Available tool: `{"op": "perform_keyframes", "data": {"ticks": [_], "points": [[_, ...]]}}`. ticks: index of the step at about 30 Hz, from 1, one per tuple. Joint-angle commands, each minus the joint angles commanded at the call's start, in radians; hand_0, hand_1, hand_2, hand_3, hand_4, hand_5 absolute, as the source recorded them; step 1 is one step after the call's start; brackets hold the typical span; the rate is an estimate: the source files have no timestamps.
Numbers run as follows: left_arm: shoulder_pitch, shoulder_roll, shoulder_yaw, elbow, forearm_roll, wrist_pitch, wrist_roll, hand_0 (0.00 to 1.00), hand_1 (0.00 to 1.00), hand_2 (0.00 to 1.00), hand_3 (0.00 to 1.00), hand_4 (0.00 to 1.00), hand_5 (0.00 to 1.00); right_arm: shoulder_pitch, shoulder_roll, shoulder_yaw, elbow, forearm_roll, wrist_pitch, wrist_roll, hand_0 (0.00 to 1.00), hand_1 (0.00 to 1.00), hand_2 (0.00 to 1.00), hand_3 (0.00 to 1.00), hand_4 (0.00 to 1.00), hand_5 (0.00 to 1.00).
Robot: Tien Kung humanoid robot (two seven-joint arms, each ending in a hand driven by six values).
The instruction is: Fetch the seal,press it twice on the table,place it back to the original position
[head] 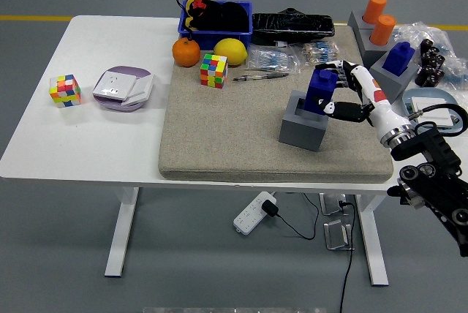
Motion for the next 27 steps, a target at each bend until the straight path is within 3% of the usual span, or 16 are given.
{"op": "perform_keyframes", "data": {"ticks": [27], "points": [[-0.006,0.002,0.010,-0.001,-0.002,0.000,0.000,0.718,0.690,0.680,0.716,0.643,0.239,0.062,0.063,-0.068,-0.153,0.069,-0.006,0.030,0.613,0.478,0.453,0.490,0.639,0.002]]}}
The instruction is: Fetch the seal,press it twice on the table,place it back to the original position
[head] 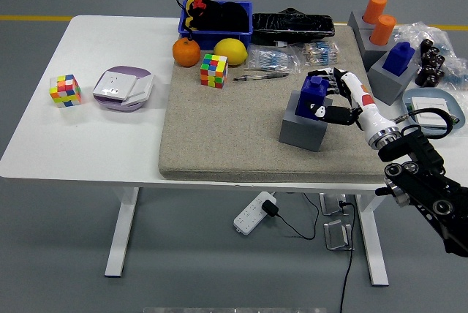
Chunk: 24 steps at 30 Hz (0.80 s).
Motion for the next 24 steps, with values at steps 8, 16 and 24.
{"op": "perform_keyframes", "data": {"ticks": [8,16,24], "points": [[0.000,-0.001,0.001,0.000,-0.001,0.000,0.000,0.718,0.689,0.680,0.716,0.643,0.239,0.003,0.008,-0.013,-0.019,0.008,0.000,0.002,0.614,0.478,0.451,0.491,0.641,0.002],[0.000,0.000,0.001,0.000,-0.001,0.000,0.000,0.718,0.690,0.679,0.716,0.642,0.238,0.011,0.015,-0.017,-0.014,0.007,-0.001,0.003,0.613,0.478,0.451,0.489,0.642,0.002],[0.000,0.001,0.006,0.000,-0.004,0.000,0.000,0.718,0.689,0.679,0.716,0.642,0.239,0.018,0.030,-0.020,-0.018,0.008,-0.003,0.006,0.613,0.477,0.452,0.492,0.643,0.002]]}}
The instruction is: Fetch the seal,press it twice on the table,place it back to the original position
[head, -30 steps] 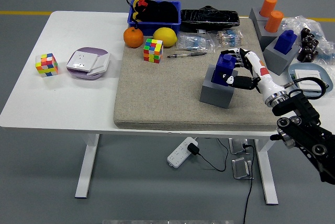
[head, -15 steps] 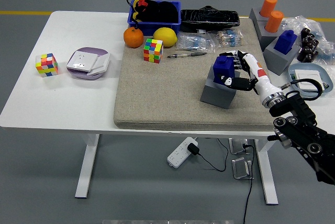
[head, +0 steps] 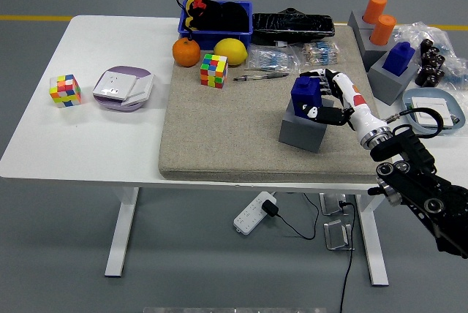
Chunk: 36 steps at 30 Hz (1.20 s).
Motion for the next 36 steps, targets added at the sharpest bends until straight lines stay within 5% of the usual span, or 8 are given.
{"op": "perform_keyframes", "data": {"ticks": [36], "points": [[0.003,-0.002,-0.003,0.001,0.004,-0.001,0.000,0.718,0.690,0.679,0.716,0.642,0.238,-0.013,0.000,0.002,-0.029,0.019,-0.003,0.010,0.620,0.493,0.471,0.516,0.632,0.002]]}}
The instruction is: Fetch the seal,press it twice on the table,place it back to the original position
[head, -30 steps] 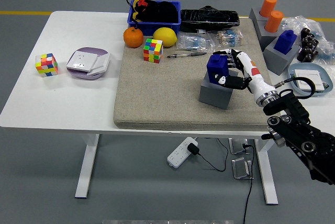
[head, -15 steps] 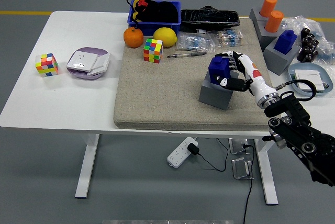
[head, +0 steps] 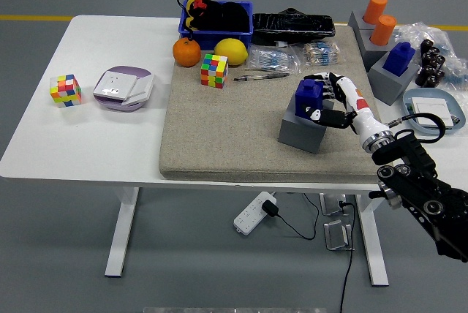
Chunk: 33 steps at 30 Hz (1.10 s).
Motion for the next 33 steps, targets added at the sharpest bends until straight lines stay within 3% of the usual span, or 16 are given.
{"op": "perform_keyframes", "data": {"ticks": [1,2,7,8,13,14,33], "points": [[0.000,0.000,0.001,0.000,-0.001,0.000,0.000,0.718,0.690,0.679,0.716,0.642,0.238,0.000,0.000,0.000,0.000,0.002,0.002,0.001,0.620,0.493,0.471,0.516,0.632,0.002],[0.000,0.000,0.002,0.001,-0.001,0.000,0.000,0.718,0.690,0.679,0.716,0.643,0.239,0.000,0.000,0.000,-0.001,0.007,0.005,0.002,0.657,0.554,0.536,0.578,0.616,0.002],[-0.002,-0.001,-0.002,0.000,0.001,0.000,0.000,0.718,0.690,0.679,0.716,0.643,0.239,0.001,0.000,-0.001,0.000,0.014,0.011,0.007,0.657,0.554,0.536,0.578,0.616,0.002],[-0.002,-0.001,-0.002,-0.001,0.002,0.000,0.000,0.718,0.690,0.679,0.716,0.642,0.238,0.001,0.000,-0.001,0.000,0.013,0.012,0.007,0.705,0.609,0.578,0.607,0.703,0.002],[-0.001,0.000,-0.002,0.000,0.001,0.000,0.000,0.718,0.690,0.679,0.716,0.642,0.238,0.000,0.000,-0.002,-0.001,0.015,0.015,0.010,0.705,0.609,0.578,0.607,0.703,0.002],[-0.001,0.000,-0.002,0.000,0.001,0.000,0.000,0.718,0.690,0.679,0.717,0.642,0.238,0.000,-0.001,-0.002,-0.001,0.016,0.016,0.011,0.725,0.666,0.651,0.698,0.824,0.002],[0.000,0.000,0.000,0.001,0.000,-0.001,0.000,0.718,0.690,0.679,0.716,0.643,0.239,0.004,-0.002,-0.003,-0.003,0.029,0.021,0.025,0.799,0.756,0.755,0.771,0.932,0.002]]}}
